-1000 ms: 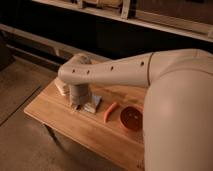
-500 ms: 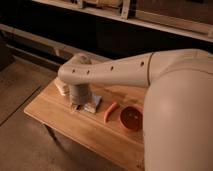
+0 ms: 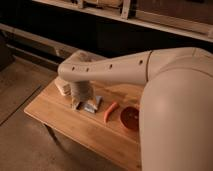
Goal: Place the ceramic cup in the ceramic bowl
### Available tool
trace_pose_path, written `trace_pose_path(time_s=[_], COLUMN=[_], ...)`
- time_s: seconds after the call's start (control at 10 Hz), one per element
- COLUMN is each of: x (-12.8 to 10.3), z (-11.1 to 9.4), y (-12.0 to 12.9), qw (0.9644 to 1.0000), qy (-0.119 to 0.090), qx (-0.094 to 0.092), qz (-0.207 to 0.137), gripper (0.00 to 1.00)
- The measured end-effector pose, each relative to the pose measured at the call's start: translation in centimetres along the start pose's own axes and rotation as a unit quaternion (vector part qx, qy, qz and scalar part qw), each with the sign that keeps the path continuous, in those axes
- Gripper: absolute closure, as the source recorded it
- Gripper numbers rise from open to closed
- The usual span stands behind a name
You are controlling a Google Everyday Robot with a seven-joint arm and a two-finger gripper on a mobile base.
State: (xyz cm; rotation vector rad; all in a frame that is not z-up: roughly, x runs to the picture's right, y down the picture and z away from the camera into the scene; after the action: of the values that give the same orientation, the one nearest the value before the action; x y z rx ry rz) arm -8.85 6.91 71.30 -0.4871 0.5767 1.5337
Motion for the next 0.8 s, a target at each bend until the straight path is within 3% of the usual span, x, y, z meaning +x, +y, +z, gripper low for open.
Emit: trace_pose_path(time_s=[0.2,0.8], x=[-3.5,-9.9], z=[-1.2,-3.1], y=[-0.5,-0.1], qw=[0.9997,0.9979], qy=[-0.018,-0.042], qx=[-0.004,-0.048], qz=[0.018,-0.01], gripper=[0.35,0.35])
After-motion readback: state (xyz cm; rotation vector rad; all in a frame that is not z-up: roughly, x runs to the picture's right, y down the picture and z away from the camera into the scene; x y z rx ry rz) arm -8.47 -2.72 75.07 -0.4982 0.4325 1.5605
